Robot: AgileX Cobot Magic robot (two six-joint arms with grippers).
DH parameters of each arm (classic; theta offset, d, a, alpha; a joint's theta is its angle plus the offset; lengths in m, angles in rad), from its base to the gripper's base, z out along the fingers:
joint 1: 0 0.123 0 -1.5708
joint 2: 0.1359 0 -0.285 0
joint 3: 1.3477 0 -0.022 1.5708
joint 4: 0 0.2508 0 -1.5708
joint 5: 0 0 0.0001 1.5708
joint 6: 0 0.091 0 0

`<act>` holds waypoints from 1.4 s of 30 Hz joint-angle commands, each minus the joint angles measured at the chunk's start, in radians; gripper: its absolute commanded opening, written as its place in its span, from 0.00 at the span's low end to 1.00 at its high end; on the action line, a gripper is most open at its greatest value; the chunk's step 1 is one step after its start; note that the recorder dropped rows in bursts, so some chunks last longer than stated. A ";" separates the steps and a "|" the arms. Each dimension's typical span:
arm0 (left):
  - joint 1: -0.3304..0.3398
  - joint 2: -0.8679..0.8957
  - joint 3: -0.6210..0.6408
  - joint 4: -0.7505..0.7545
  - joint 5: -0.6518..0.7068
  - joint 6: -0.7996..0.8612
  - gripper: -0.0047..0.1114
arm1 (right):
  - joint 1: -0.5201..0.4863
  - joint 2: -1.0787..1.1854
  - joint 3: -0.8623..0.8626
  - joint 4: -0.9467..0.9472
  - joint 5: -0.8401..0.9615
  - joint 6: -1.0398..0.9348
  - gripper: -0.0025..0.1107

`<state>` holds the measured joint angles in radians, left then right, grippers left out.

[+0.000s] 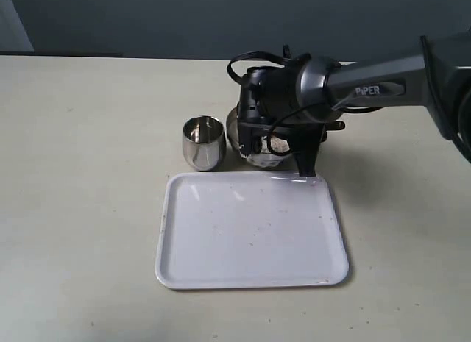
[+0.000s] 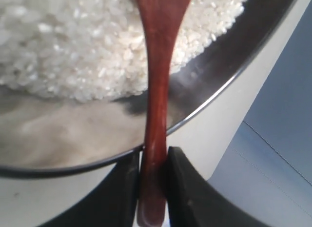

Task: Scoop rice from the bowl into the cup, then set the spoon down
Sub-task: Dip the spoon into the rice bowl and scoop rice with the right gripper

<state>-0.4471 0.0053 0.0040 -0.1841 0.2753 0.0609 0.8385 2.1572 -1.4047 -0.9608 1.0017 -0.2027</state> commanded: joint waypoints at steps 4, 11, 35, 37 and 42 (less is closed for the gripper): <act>-0.006 -0.005 -0.004 0.000 -0.014 -0.007 0.04 | -0.001 0.000 0.001 0.068 0.040 -0.010 0.01; -0.006 -0.005 -0.004 0.000 -0.014 -0.007 0.04 | -0.001 -0.004 0.001 0.066 0.054 -0.010 0.01; -0.006 -0.005 -0.004 0.000 -0.014 -0.007 0.04 | -0.001 -0.022 -0.096 0.185 0.112 -0.058 0.01; -0.006 -0.005 -0.004 0.000 -0.014 -0.007 0.04 | -0.001 -0.022 -0.096 0.185 0.130 -0.058 0.01; -0.006 -0.005 -0.004 0.000 -0.014 -0.007 0.04 | -0.001 -0.022 -0.096 0.185 0.166 -0.058 0.01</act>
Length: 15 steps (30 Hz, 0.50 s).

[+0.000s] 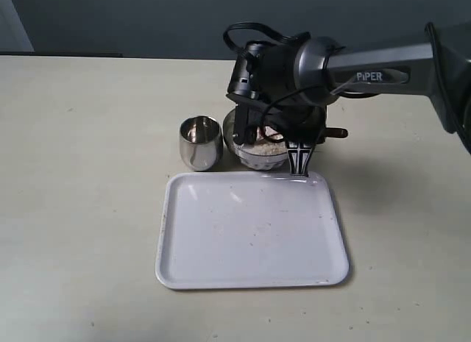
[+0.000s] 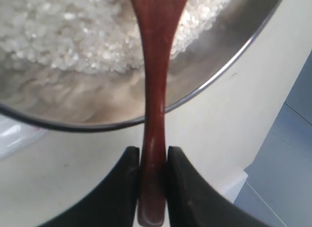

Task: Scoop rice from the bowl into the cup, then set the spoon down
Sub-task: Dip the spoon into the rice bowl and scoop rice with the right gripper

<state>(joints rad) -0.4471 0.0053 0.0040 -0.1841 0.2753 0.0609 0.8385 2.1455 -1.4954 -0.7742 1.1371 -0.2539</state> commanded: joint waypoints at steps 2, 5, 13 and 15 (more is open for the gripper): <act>-0.006 -0.005 -0.004 0.000 -0.014 -0.007 0.04 | -0.001 -0.011 -0.006 0.005 0.045 -0.004 0.01; -0.006 -0.005 -0.004 0.000 -0.014 -0.007 0.04 | -0.001 -0.012 -0.006 0.030 0.054 0.003 0.01; -0.006 -0.005 -0.004 0.000 -0.014 -0.007 0.04 | -0.001 -0.017 -0.006 0.081 0.056 0.027 0.01; -0.006 -0.005 -0.004 0.000 -0.014 -0.007 0.04 | -0.001 -0.017 -0.006 0.085 0.056 0.027 0.01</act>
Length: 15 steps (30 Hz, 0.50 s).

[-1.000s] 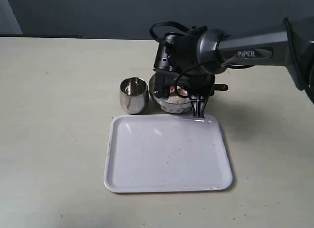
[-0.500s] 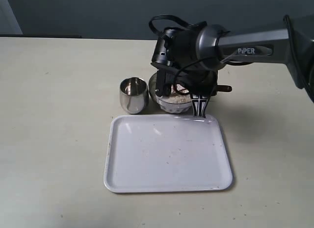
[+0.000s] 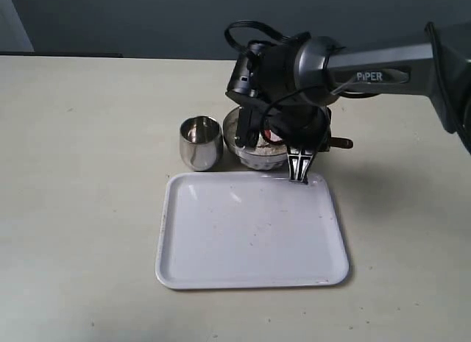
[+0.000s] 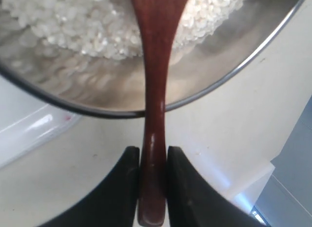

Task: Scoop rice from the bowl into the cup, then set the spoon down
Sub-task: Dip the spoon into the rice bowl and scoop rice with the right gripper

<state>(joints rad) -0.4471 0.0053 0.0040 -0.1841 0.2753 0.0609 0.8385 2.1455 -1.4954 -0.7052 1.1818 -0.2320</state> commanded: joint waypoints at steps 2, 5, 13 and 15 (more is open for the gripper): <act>-0.006 -0.005 -0.004 0.000 -0.014 -0.007 0.04 | -0.001 -0.017 -0.006 0.016 0.011 0.008 0.01; -0.006 -0.005 -0.004 0.000 -0.014 -0.007 0.04 | -0.013 -0.020 -0.006 0.021 0.013 0.029 0.01; -0.006 -0.005 -0.004 0.000 -0.014 -0.007 0.04 | -0.059 -0.070 -0.006 0.112 -0.011 0.050 0.01; -0.006 -0.005 -0.004 0.000 -0.014 -0.007 0.04 | -0.059 -0.077 -0.006 0.110 -0.015 0.046 0.01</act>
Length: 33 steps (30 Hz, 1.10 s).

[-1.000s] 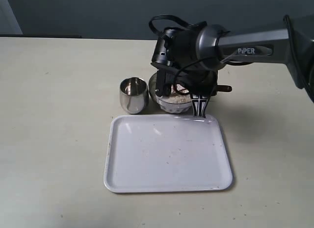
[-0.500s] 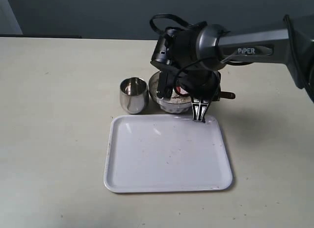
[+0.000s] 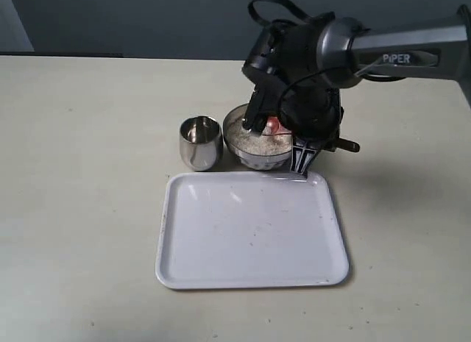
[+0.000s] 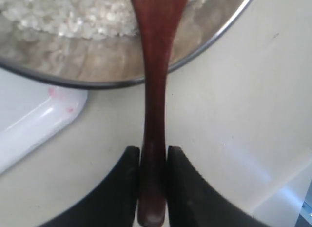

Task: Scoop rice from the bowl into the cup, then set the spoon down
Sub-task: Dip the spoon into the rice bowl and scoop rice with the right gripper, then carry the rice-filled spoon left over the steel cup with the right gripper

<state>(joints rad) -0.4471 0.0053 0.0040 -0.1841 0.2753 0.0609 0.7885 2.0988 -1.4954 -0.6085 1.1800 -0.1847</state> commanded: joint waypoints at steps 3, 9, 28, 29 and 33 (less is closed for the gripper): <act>-0.006 -0.005 -0.004 0.000 -0.014 -0.007 0.04 | -0.009 -0.030 -0.006 0.029 -0.010 -0.018 0.01; -0.006 -0.005 -0.004 0.000 -0.014 -0.007 0.04 | -0.021 -0.030 -0.006 0.085 -0.050 -0.051 0.01; -0.006 -0.005 -0.004 0.000 -0.014 -0.007 0.04 | 0.049 -0.065 -0.007 0.064 -0.071 -0.049 0.01; -0.006 -0.005 -0.004 0.000 -0.014 -0.007 0.04 | 0.049 -0.065 -0.007 0.068 -0.076 -0.049 0.01; -0.006 -0.005 -0.004 0.000 -0.014 -0.007 0.04 | 0.049 -0.065 -0.007 0.068 -0.076 -0.049 0.01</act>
<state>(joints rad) -0.4471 0.0053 0.0040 -0.1841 0.2753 0.0609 0.8408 2.0442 -1.4959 -0.5360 1.1062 -0.2301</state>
